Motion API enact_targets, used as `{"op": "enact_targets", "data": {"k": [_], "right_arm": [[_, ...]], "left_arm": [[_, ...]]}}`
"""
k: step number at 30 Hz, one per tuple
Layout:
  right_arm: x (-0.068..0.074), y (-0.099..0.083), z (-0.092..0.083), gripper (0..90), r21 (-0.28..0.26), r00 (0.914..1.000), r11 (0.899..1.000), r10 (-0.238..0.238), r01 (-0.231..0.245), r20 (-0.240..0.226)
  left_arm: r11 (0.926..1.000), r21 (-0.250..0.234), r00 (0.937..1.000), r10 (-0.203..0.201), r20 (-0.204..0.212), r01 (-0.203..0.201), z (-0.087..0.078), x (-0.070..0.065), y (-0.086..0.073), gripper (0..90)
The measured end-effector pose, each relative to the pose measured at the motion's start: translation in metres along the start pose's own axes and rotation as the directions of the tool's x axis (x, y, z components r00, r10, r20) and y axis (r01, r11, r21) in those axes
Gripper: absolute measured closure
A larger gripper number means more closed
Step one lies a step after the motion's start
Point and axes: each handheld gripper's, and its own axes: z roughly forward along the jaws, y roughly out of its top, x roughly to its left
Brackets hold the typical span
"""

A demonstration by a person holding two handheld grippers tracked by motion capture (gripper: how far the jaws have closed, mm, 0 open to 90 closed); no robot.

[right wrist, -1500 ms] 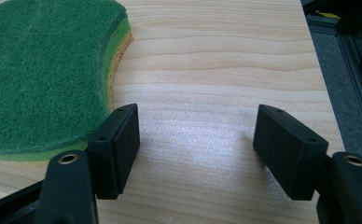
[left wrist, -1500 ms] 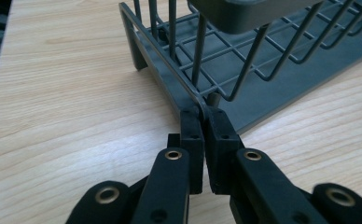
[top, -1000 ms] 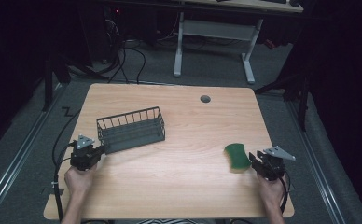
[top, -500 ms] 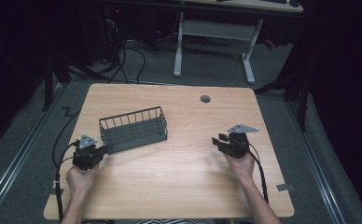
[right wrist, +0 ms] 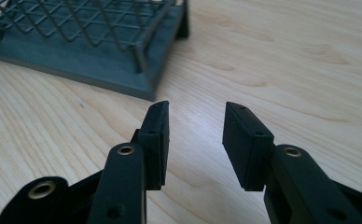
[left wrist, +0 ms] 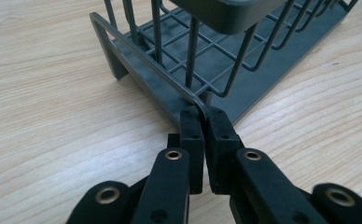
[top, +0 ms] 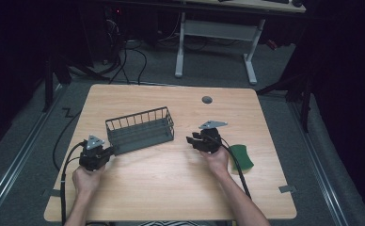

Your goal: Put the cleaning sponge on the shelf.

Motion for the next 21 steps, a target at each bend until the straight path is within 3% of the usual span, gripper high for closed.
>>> {"op": "enact_targets", "data": {"k": [9, 11, 15, 16, 21], "right_arm": [[0.008, 0.019, 0.023, 65.5, 0.027, 0.9996, 1.000, 0.017, -0.016, -0.023], [0.009, 0.026, 0.028, 67.4, 0.038, 0.9997, 0.999, 0.001, -0.001, -0.023], [0.011, 0.034, 0.036, 75.6, 0.058, 0.9996, 0.998, -0.003, 0.004, -0.028], [0.013, 0.036, 0.039, 83.5, 0.074, 0.9995, 0.997, -0.012, 0.014, -0.030], [0.011, 0.035, 0.038, 86.8, 0.091, 0.9994, 0.996, -0.018, 0.020, -0.028]], "left_arm": [[0.9999, -0.004, 0.9998, 0.010, 0.020, -0.010, 0.004, -0.007, 0.003, 87.0], [0.9999, -0.003, 0.9996, 0.013, 0.026, -0.013, 0.005, -0.008, 0.003, 87.0], [0.9998, -0.001, 0.9994, 0.019, 0.029, -0.019, 0.005, -0.009, 0.004, 87.0], [0.9998, 0.000, 0.9993, 0.020, 0.030, -0.020, 0.006, -0.010, 0.004, 87.0], [0.9999, -0.007, 0.9993, 0.013, 0.036, -0.013, 0.007, -0.012, 0.005, 87.0]]}}
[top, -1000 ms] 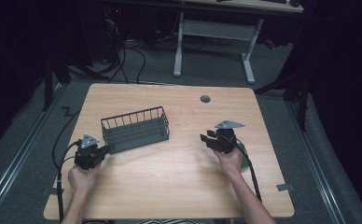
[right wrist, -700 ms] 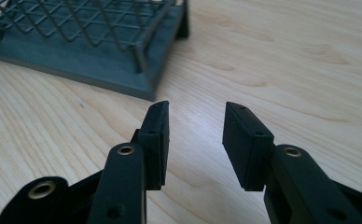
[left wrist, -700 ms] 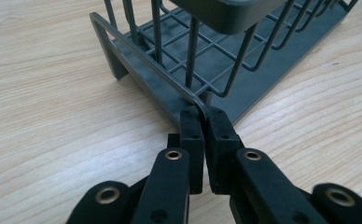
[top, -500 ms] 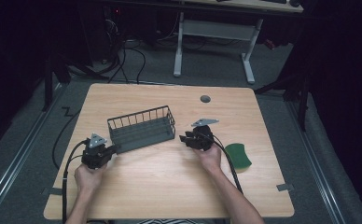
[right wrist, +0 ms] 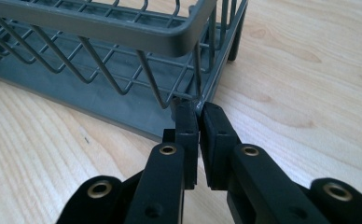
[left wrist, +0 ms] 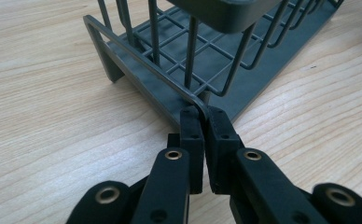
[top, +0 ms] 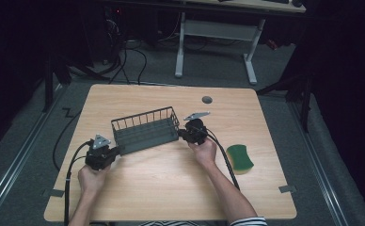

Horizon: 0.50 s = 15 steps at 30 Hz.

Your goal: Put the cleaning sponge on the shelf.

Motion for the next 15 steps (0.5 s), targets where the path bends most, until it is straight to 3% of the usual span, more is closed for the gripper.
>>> {"op": "enact_targets", "data": {"k": [3, 10, 15], "right_arm": [[0.000, -0.003, -0.009, 87.0, 0.023, 0.9998, 1.000, -0.016, 0.016, 0.010], [-0.007, -0.020, -0.033, 87.0, 0.031, 0.9995, 0.999, 0.015, -0.016, 0.026], [-0.010, -0.038, -0.052, 87.0, 0.028, 0.9976, 0.999, 0.027, -0.029, 0.064]], "left_arm": [[1.0000, -0.005, 1.0000, -0.004, 0.008, 0.004, 0.002, -0.005, 0.002, 87.0], [0.9999, -0.014, 0.9992, 0.000, 0.040, 0.001, 0.011, -0.022, 0.009, 87.0], [0.9998, -0.010, 0.9983, 0.016, 0.056, -0.016, 0.016, -0.037, 0.012, 87.0]]}}
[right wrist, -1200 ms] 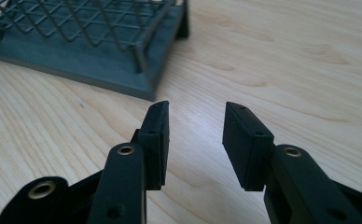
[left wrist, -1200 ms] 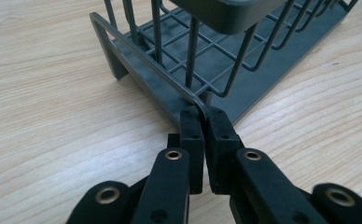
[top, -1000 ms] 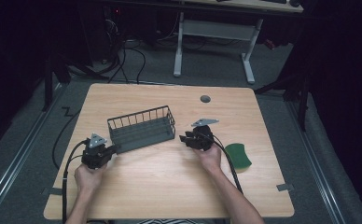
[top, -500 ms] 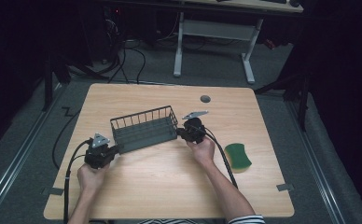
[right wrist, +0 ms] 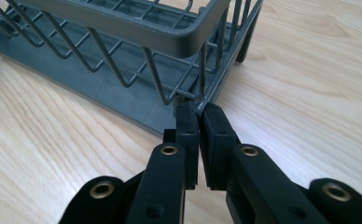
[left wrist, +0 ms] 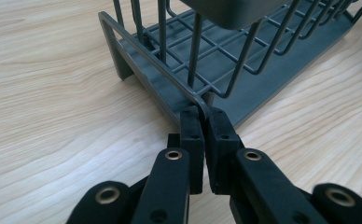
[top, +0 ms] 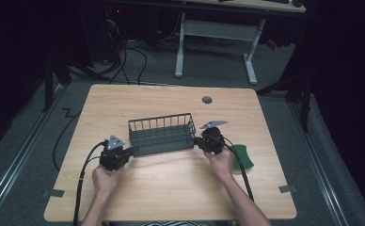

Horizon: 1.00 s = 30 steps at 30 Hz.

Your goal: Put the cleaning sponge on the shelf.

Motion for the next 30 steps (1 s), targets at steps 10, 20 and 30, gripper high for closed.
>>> {"op": "enact_targets", "data": {"k": [10, 20, 30], "right_arm": [[-0.017, -0.011, -0.020, 86.9, 0.016, 0.9971, 0.997, 0.072, -0.073, 0.024], [-0.025, -0.025, -0.028, 86.9, 0.020, 0.9948, 0.998, 0.062, -0.064, 0.081], [-0.024, -0.032, -0.047, 51.2, -0.029, 0.9912, 0.999, 0.046, -0.042, 0.124]], "left_arm": [[0.9997, 0.019, 0.9997, 0.013, 0.020, -0.014, 0.016, -0.022, 0.016, 86.9], [0.9978, 0.033, 0.9983, 0.056, 0.017, -0.057, 0.028, -0.039, 0.020, 86.6], [0.9983, 0.054, 0.9992, 0.020, 0.034, -0.022, 0.021, -0.030, 0.021, 53.4]]}}
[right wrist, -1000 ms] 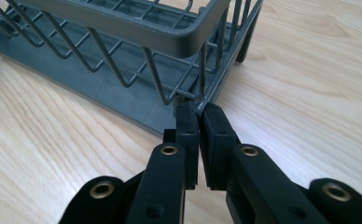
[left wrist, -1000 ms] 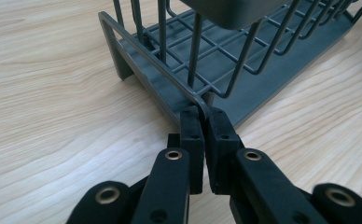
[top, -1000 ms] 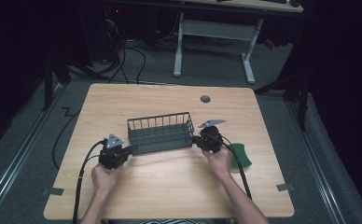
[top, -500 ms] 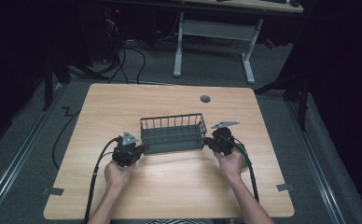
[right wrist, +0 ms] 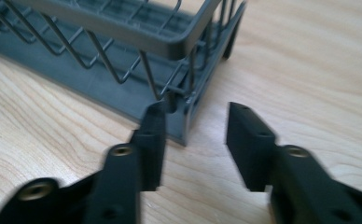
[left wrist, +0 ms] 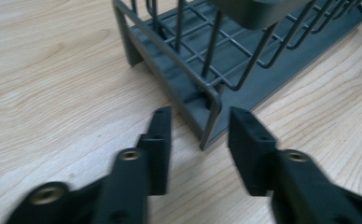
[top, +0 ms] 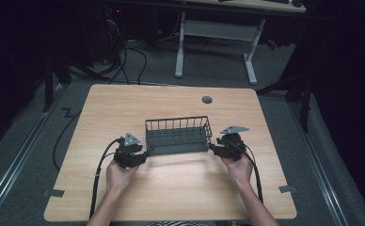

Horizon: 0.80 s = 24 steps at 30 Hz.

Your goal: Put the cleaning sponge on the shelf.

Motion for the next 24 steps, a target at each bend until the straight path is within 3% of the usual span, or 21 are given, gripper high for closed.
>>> {"op": "enact_targets", "data": {"k": [4, 6, 9, 12, 15, 18, 20, 22, 24], "right_arm": [[-0.005, -0.004, -0.006, 42.6, 0.000, 0.9995, 1.000, 0.022, -0.022, 0.024], [-0.009, -0.007, -0.010, 42.6, 0.001, 0.9991, 0.999, 0.033, -0.033, 0.027], [-0.013, -0.014, -0.021, 43.5, -0.056, 0.9964, 0.997, 0.049, -0.045, 0.069], [-0.018, -0.021, -0.029, 43.0, -0.086, 0.9947, 0.995, 0.064, -0.057, 0.081], [-0.024, -0.030, -0.035, 43.0, -0.127, 0.9913, 0.990, 0.078, -0.064, 0.106], [-0.034, -0.042, -0.043, 41.9, -0.149, 0.9849, 0.984, 0.120, -0.101, 0.125], [-0.036, -0.044, -0.045, 41.4, -0.150, 0.9834, 0.982, 0.132, -0.113, 0.125], [-0.041, -0.047, -0.047, 38.2, -0.120, 0.9802, 0.984, 0.150, -0.135, 0.129], [-0.045, -0.051, -0.046, 34.4, -0.093, 0.9779, 0.984, 0.161, -0.150, 0.133]], "left_arm": [[0.9996, -0.019, 0.9996, -0.021, 0.018, 0.021, -0.008, 0.003, -0.001, 42.6], [0.9997, -0.020, 0.9998, -0.015, 0.010, 0.016, -0.012, 0.003, -0.002, 37.5], [0.9992, -0.028, 0.9995, -0.030, -0.004, 0.030, -0.020, 0.005, -0.008, 33.9], [0.9985, -0.034, 0.9984, -0.044, -0.037, 0.042, -0.029, 0.009, -0.018, 33.2], [0.9973, -0.024, 0.9941, -0.071, -0.083, 0.069, -0.031, 0.021, -0.030, 33.0], [0.9962, -0.009, 0.9859, -0.087, -0.143, 0.087, -0.032, 0.029, -0.040, 32.9], [0.9954, 0.012, 0.9808, -0.091, -0.172, 0.095, -0.031, 0.033, -0.045, 32.7], [0.9954, 0.045, 0.9745, -0.073, -0.212, 0.085, -0.029, 0.034, -0.049, 32.2], [0.9949, 0.055, 0.9720, -0.071, -0.224, 0.085, -0.029, 0.034, -0.052, 30.9]]}}
